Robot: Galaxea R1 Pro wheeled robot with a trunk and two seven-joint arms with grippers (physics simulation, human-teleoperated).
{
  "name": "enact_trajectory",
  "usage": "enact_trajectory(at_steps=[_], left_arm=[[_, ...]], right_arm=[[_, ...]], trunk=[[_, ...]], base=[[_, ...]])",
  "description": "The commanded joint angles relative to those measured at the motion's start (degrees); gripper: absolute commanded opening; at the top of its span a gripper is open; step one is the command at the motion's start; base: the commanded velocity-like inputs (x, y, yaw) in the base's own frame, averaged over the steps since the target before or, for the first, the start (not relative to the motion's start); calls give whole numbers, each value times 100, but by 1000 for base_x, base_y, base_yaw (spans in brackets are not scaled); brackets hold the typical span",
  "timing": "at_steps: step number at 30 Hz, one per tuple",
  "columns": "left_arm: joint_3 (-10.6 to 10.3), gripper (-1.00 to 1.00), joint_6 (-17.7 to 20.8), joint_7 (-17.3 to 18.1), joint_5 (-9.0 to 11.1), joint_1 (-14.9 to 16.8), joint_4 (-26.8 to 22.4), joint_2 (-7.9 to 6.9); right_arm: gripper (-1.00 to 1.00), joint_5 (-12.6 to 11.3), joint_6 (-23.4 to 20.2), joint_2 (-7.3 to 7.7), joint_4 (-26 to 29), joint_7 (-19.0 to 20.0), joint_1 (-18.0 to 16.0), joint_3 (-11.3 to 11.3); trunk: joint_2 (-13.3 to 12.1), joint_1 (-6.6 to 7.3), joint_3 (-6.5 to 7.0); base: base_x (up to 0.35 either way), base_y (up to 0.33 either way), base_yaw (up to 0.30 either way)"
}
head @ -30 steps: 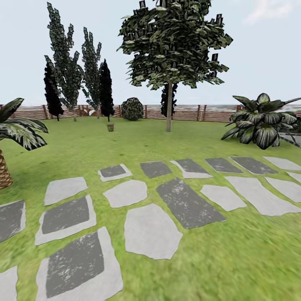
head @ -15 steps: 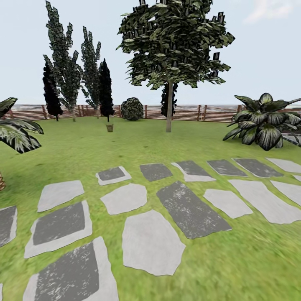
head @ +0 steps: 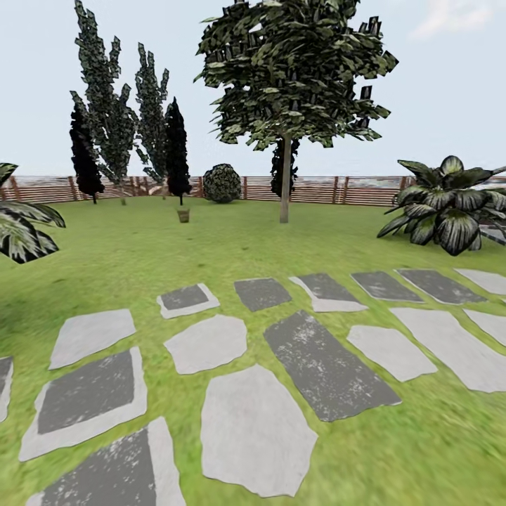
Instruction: Take the three Easter eggs out of the wicker basket on the lawn in the garden, then place them on the lawn next to a single tree (choose any tree) so that all three eggs are next to the same tree and none are left in the basket.
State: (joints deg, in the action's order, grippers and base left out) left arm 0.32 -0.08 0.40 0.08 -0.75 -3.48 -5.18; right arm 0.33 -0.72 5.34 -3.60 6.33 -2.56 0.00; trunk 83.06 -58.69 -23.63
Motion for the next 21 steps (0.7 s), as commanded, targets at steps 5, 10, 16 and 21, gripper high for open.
enact_trajectory(at_steps=[5,10,16,21], left_arm=[[3,100,-1,4,1,-4,-12,0],[3,100,-1,4,1,-4,-12,0],[3,100,-1,4,1,-4,-12,0],[3,100,-1,4,-5,-4,-12,0]], right_arm=[[100,3,-7,2,-9,18,-8,0],[100,3,-7,2,-9,17,-8,0],[100,3,-7,2,-9,18,-8,0],[100,3,-7,2,-9,17,-8,0]], trunk=[[2,-4,-5],[2,-4,-5],[2,-4,-5],[2,-4,-5]], base=[[339,0,0],[339,0,0],[339,0,0],[339,0,0]])
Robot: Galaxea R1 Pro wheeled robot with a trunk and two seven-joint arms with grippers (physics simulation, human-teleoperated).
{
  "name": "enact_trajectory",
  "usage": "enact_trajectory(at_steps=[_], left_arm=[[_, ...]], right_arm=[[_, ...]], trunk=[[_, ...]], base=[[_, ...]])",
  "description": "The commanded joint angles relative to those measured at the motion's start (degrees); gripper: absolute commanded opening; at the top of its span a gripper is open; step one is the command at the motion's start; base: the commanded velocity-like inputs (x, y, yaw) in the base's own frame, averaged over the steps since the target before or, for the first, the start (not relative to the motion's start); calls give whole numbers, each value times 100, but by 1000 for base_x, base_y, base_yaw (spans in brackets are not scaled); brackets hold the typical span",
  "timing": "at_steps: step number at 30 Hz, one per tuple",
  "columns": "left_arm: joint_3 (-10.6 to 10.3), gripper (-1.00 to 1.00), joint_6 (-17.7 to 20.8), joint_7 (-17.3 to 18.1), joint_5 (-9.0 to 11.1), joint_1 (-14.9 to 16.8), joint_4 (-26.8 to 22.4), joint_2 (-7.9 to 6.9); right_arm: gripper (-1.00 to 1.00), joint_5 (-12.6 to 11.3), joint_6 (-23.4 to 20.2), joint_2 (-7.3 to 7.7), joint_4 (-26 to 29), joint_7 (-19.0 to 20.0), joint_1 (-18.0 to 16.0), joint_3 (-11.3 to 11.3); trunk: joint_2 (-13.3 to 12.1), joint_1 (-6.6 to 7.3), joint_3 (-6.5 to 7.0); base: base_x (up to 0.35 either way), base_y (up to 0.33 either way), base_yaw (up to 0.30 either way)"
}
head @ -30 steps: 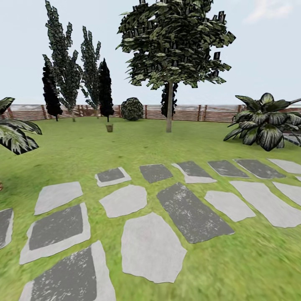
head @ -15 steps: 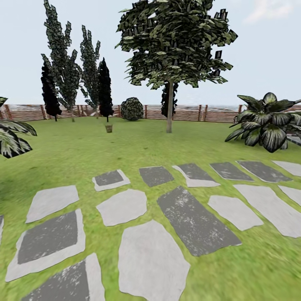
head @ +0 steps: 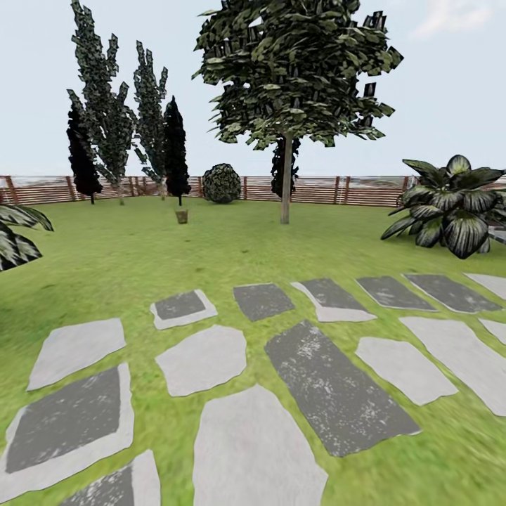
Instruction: Take the three Easter eggs out of the wicker basket on the lawn in the garden, then place them on the lawn next to a single tree (choose any tree) so that all three eggs are next to the same tree and none are left in the basket.
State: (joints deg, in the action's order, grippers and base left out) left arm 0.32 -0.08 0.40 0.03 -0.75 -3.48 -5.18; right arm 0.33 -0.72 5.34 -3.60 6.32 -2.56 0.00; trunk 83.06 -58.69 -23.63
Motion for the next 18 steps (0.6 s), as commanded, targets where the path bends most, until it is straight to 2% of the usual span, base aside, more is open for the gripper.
enact_trajectory(at_steps=[1,18], left_arm=[[3,100,-1,4,1,-4,-12,-1],[3,100,-1,4,-5,-4,-12,-1]], right_arm=[[100,3,-7,2,-9,20,-8,0],[100,3,-7,2,-9,19,-8,0]], trunk=[[2,-4,-5],[2,-4,-5]], base=[[339,0,0],[339,0,0]])
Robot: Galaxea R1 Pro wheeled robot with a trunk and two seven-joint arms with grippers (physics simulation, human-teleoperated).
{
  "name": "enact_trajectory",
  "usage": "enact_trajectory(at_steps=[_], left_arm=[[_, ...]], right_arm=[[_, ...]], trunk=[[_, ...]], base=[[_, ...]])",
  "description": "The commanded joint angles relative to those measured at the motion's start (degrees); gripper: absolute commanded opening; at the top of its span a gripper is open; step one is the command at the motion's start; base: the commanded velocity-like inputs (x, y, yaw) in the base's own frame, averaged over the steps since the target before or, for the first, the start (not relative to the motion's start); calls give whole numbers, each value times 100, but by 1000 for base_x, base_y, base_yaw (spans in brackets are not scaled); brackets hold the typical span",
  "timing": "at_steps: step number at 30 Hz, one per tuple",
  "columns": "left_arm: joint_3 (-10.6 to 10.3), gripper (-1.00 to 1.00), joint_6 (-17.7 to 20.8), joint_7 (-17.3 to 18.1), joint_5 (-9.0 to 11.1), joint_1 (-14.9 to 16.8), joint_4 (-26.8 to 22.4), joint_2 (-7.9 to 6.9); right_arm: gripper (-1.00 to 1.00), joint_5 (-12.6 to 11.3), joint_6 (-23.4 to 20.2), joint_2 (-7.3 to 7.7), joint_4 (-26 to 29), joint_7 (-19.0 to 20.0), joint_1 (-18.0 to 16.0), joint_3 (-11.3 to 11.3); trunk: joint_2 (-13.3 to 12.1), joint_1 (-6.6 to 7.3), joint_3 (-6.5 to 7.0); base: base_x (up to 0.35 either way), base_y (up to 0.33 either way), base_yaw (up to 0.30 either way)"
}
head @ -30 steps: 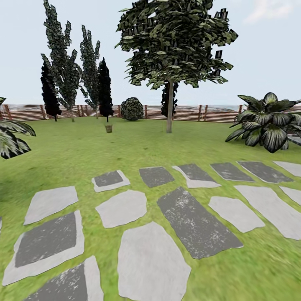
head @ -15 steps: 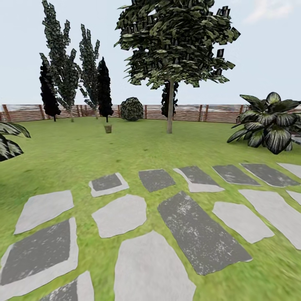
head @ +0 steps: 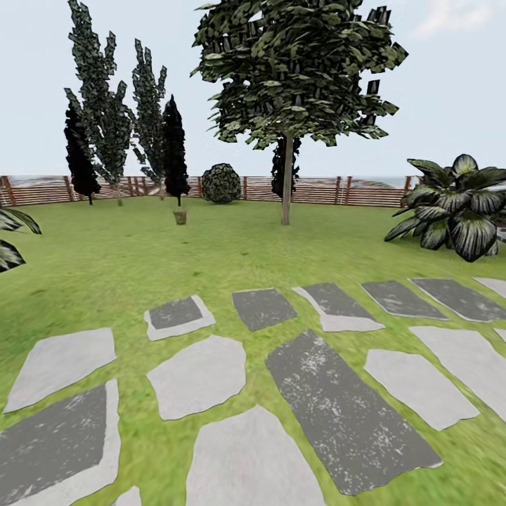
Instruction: Take the three Easter eggs out of the wicker basket on the lawn in the garden, then place them on the lawn next to a single tree (choose any tree) so that all three eggs are next to the same tree and none are left in the basket.
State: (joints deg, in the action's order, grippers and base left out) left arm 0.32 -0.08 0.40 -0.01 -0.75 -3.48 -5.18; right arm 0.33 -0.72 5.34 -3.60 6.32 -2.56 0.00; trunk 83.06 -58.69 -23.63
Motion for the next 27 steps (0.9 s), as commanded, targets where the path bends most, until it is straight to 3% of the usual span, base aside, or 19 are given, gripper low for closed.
enact_trajectory(at_steps=[1,27], left_arm=[[3,100,-1,4,5,-4,-12,-1],[3,100,-1,4,3,-4,-12,-1]], right_arm=[[100,3,-7,2,-9,19,-8,0],[100,-1,-16,2,-9,19,-8,-9]], trunk=[[2,-4,-5],[2,-4,-5]], base=[[339,0,0],[339,0,0]])
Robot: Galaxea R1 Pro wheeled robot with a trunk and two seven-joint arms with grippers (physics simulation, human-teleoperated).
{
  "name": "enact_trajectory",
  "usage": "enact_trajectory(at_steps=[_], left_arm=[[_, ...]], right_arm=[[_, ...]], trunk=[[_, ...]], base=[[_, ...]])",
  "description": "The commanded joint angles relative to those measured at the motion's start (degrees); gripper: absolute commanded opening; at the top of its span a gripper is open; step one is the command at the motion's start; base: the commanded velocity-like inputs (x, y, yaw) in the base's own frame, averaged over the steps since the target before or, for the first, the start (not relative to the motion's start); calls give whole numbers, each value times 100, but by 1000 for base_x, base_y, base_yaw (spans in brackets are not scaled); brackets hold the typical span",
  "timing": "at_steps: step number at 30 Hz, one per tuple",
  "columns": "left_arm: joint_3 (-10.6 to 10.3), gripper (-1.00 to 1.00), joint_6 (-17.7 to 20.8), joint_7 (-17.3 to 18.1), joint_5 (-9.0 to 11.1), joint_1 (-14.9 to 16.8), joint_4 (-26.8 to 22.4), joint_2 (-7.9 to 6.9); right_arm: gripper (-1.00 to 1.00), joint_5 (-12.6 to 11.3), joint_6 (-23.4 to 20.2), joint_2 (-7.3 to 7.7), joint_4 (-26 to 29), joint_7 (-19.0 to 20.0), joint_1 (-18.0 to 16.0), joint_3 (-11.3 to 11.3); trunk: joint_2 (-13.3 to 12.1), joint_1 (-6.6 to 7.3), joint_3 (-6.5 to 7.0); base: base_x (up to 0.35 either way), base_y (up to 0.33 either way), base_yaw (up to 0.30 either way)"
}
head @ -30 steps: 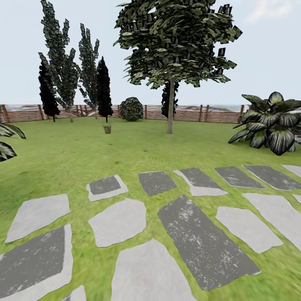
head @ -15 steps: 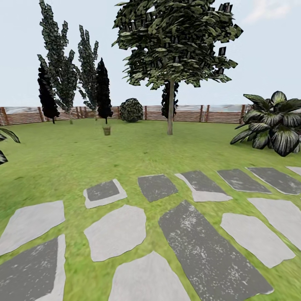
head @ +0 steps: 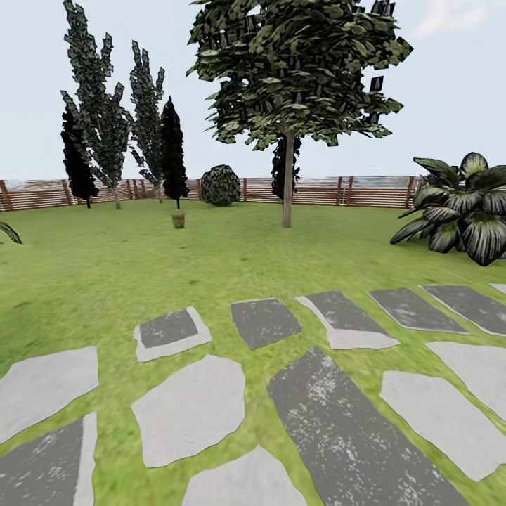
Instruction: Take the three Easter eggs out of the wicker basket on the lawn in the garden, then place them on the lawn next to a single tree (choose any tree) so that all three eggs are next to the same tree and none are left in the basket.
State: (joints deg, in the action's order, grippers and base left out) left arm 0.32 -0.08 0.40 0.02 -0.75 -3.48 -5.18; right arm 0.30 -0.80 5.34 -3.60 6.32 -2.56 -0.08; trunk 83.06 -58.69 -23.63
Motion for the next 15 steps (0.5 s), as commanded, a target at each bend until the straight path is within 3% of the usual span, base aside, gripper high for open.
enact_trajectory(at_steps=[1,8,15], left_arm=[[3,100,-1,4,2,-4,-12,0],[3,100,-1,3,6,-4,-12,0],[3,100,-1,3,3,-4,-12,0]], right_arm=[[100,3,-8,2,-9,19,-8,-1],[100,-3,-8,2,-9,19,-8,-1],[100,-3,-8,2,-9,19,-8,-4]], trunk=[[2,-4,-5],[2,-4,-5],[2,-4,-5]], base=[[339,0,0],[339,0,37],[339,0,200]])
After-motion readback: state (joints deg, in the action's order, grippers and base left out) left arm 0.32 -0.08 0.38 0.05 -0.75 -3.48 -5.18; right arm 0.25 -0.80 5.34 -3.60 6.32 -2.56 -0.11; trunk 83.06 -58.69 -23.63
